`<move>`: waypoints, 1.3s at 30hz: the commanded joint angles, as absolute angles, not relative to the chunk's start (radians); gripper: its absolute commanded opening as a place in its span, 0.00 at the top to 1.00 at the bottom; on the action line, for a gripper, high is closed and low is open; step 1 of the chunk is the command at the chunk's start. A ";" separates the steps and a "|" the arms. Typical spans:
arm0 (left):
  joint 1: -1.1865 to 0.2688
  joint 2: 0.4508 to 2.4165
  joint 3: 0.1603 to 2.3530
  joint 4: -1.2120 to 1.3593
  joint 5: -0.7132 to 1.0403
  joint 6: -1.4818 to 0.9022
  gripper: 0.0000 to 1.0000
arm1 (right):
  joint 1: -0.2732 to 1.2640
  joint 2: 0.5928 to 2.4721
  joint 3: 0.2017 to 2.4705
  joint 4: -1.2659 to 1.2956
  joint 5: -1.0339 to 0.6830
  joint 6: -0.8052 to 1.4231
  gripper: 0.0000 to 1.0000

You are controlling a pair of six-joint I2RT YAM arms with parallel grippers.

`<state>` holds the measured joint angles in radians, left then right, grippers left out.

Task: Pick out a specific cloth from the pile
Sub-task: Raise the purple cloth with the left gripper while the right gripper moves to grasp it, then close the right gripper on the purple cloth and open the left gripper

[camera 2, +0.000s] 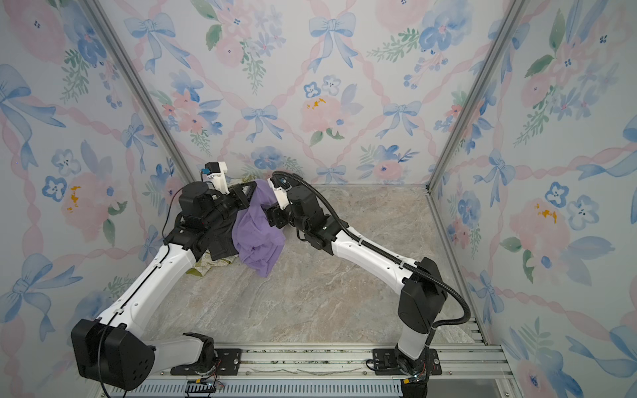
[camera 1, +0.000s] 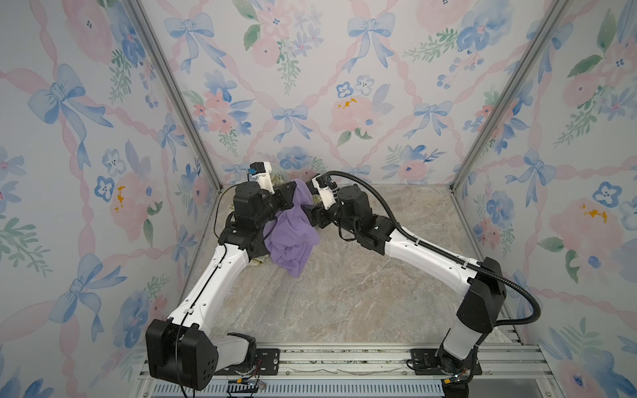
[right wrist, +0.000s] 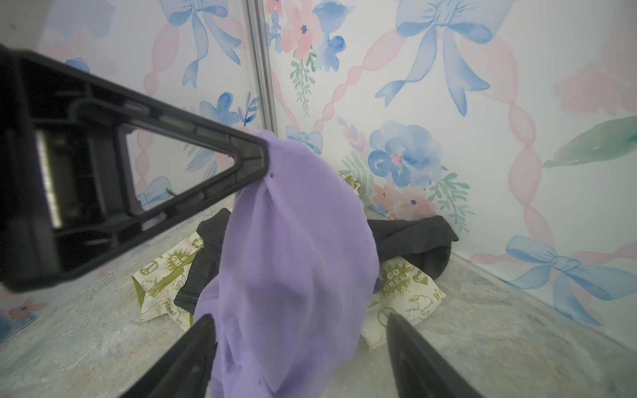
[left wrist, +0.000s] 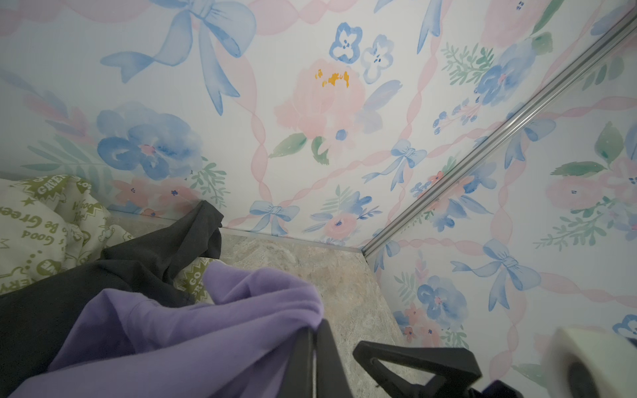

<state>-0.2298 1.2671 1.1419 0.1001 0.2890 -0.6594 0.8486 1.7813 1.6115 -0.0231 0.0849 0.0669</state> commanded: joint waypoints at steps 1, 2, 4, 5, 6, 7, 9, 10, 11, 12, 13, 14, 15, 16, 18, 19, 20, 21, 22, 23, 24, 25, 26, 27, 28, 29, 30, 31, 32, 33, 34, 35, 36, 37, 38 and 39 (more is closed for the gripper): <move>-0.237 1.268 1.180 0.128 0.341 -0.662 1.00 | 0.837 1.816 1.686 -0.037 0.043 0.096 0.23; -0.238 1.266 1.180 0.129 0.350 -0.661 1.00 | 0.836 1.825 1.696 -0.039 0.043 0.097 0.24; -0.239 1.262 1.177 0.131 0.361 -0.659 1.00 | 0.834 1.845 1.714 -0.037 0.043 0.096 0.27; -0.240 1.258 1.174 0.129 0.362 -0.660 1.00 | 0.831 1.853 1.721 -0.036 0.043 0.097 0.28; -0.242 1.256 1.170 0.129 0.361 -0.662 1.00 | 0.830 1.863 1.730 -0.037 0.041 0.096 0.29; -0.242 1.254 1.167 0.129 0.360 -0.663 1.00 | 0.827 1.872 1.737 -0.037 0.041 0.097 0.30; -0.247 1.254 1.164 0.130 0.360 -0.666 1.00 | 0.824 1.885 1.745 -0.035 0.040 0.096 0.35; -0.250 1.255 1.164 0.129 0.361 -0.667 1.00 | 0.825 1.890 1.751 -0.031 0.039 0.097 0.38; -0.252 1.258 1.164 0.130 0.360 -0.670 1.00 | 0.822 1.896 1.758 -0.028 0.036 0.096 0.41; -0.253 1.261 1.164 0.129 0.359 -0.673 1.00 | 0.822 1.904 1.768 -0.028 0.033 0.097 0.46; -0.255 1.263 1.166 0.129 0.358 -0.679 1.00 | 0.821 1.911 1.777 -0.030 0.031 0.095 0.52; -0.257 1.267 1.167 0.129 0.356 -0.684 1.00 | 0.822 1.916 1.783 -0.029 0.031 0.095 0.56; -0.258 1.267 1.169 0.129 0.353 -0.686 1.00 | 0.820 1.920 1.788 -0.031 0.033 0.097 0.63; -0.258 1.269 1.172 0.129 0.351 -0.687 1.00 | 0.819 1.921 1.789 -0.031 0.034 0.098 0.69; -0.262 1.272 1.178 0.129 0.346 -0.687 1.00 | 0.819 1.919 1.783 -0.026 0.036 0.102 0.82; -0.262 1.274 1.180 0.130 0.343 -0.685 1.00 | 0.817 1.916 1.779 -0.023 0.035 0.104 0.88; -0.263 1.276 1.183 0.129 0.342 -0.685 1.00 | 0.817 1.913 1.776 -0.019 0.037 0.104 0.94; -0.264 1.278 1.187 0.129 0.341 -0.686 1.00 | 0.814 1.909 1.771 -0.014 0.036 0.102 1.00; -0.262 1.278 1.191 0.129 0.339 -0.686 1.00 | 0.812 1.905 1.770 -0.011 0.037 0.100 1.00; -0.262 1.280 1.193 0.129 0.338 -0.687 1.00 | 0.810 1.903 1.770 -0.007 0.037 0.100 1.00; -0.264 1.282 1.195 0.129 0.334 -0.689 1.00 | 0.808 1.901 1.770 -0.006 0.036 0.098 1.00; -0.264 1.282 1.196 0.129 0.332 -0.691 1.00 | 0.806 1.897 1.772 -0.005 0.034 0.097 1.00; -0.264 1.283 1.198 0.129 0.329 -0.692 1.00 | 0.805 1.895 1.772 -0.006 0.033 0.098 1.00; -0.265 1.285 1.201 0.129 0.327 -0.693 1.00 | 0.803 1.890 1.772 -0.002 0.032 0.097 1.00; -0.264 1.287 1.204 0.130 0.327 -0.692 1.00 | 0.801 1.886 1.770 0.000 0.033 0.098 1.00; -0.265 1.288 1.208 0.129 0.327 -0.693 1.00 | 0.799 1.883 1.770 0.000 0.032 0.098 1.00; -0.264 1.291 1.214 0.129 0.326 -0.691 1.00 | 0.797 1.879 1.771 0.000 0.032 0.097 1.00; -0.264 1.292 1.220 0.130 0.324 -0.692 0.95 | 0.794 1.875 1.773 -0.001 0.033 0.095 1.00; -0.264 1.294 1.226 0.129 0.321 -0.692 0.88 | 0.792 1.870 1.776 0.000 0.035 0.095 1.00; -0.265 1.296 1.235 0.130 0.316 -0.691 0.76 | 0.786 1.864 1.781 -0.001 0.040 0.097 1.00; -0.264 1.298 1.244 0.130 0.312 -0.690 0.69 | 0.780 1.857 1.788 -0.001 0.047 0.101 1.00; -0.265 1.299 1.255 0.130 0.310 -0.688 0.63 | 0.775 1.853 1.798 -0.003 0.058 0.105 1.00; -0.265 1.299 1.265 0.130 0.306 -0.682 0.53 | 0.769 1.847 1.813 -0.011 0.086 0.104 1.00; -0.263 1.302 1.274 0.129 0.301 -0.677 0.45 | 0.766 1.842 1.836 -0.028 0.115 0.098 1.00; -0.263 1.301 1.280 0.131 0.296 -0.671 0.39 | 0.760 1.841 1.858 -0.045 0.135 0.087 1.00; -0.263 1.301 1.286 0.131 0.290 -0.663 0.34 | 0.756 1.839 1.888 -0.068 0.158 0.073 1.00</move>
